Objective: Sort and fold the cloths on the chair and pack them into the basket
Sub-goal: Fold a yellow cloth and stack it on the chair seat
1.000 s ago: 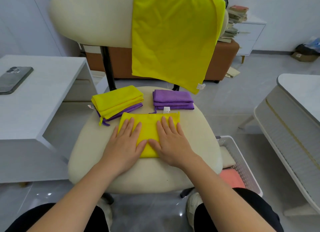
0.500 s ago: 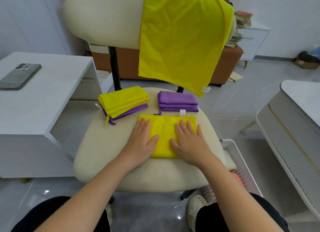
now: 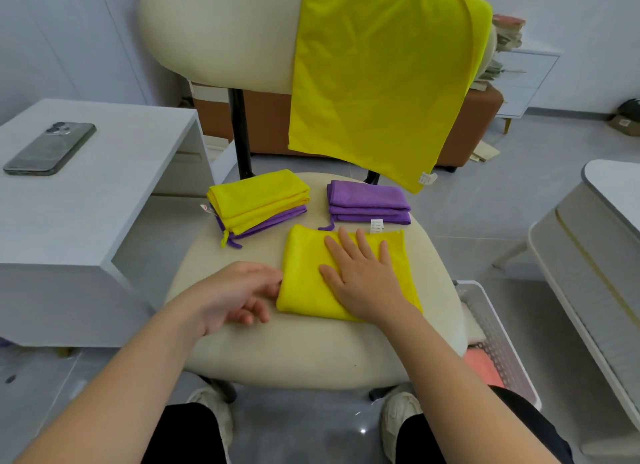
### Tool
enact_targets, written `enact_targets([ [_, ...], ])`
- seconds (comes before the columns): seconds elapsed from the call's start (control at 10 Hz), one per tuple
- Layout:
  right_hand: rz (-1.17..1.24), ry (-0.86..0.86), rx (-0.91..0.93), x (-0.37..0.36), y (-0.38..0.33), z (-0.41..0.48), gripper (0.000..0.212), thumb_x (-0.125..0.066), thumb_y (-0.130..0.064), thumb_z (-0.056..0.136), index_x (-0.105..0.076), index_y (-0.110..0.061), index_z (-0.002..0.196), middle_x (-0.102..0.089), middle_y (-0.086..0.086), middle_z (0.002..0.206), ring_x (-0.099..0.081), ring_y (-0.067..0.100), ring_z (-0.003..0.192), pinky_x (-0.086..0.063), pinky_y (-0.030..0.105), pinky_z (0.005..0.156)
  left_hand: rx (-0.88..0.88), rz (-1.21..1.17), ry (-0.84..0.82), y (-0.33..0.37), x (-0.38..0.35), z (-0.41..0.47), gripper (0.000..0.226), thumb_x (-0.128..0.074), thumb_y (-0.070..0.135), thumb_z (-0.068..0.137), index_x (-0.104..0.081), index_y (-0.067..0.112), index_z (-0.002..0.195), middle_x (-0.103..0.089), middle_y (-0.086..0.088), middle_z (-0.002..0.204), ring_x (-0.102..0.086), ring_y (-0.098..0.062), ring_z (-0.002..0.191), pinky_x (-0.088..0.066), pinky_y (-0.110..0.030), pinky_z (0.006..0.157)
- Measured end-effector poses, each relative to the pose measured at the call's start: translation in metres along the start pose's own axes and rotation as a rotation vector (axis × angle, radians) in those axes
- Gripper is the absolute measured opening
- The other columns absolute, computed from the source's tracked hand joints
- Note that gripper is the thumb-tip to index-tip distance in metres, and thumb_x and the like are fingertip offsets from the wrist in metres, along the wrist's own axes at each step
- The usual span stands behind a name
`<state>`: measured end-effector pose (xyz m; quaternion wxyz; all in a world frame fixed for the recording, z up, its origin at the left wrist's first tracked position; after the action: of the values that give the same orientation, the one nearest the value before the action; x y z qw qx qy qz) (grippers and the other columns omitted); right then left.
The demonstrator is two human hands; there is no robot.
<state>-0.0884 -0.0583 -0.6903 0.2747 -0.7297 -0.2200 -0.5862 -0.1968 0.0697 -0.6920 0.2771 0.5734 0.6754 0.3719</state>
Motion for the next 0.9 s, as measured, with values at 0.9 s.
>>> enact_targets([
  [0.9,0.033,0.028,-0.001,0.001,0.001,0.0,0.059,-0.018,-0.055,0.098,-0.007,-0.033,0.151,0.002,-0.008,0.16,0.008,0.019,0.147,0.006,0.05,0.117,-0.174,0.318,0.008,0.01,0.002,0.001,0.006,-0.063,0.014,0.088,-0.06,0.009,0.086,-0.056,0.001,0.058,-0.032,-0.005,0.03,-0.025,-0.016,0.033],
])
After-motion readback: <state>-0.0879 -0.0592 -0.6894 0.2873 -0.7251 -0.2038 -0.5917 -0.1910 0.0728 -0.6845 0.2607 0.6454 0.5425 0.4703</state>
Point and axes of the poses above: each hand's wrist, its own z-axis towards the middle knuckle, its own x-axis out of the back of the hand, y = z × x, the point moved 9 cm from there along z, towards the middle knuckle
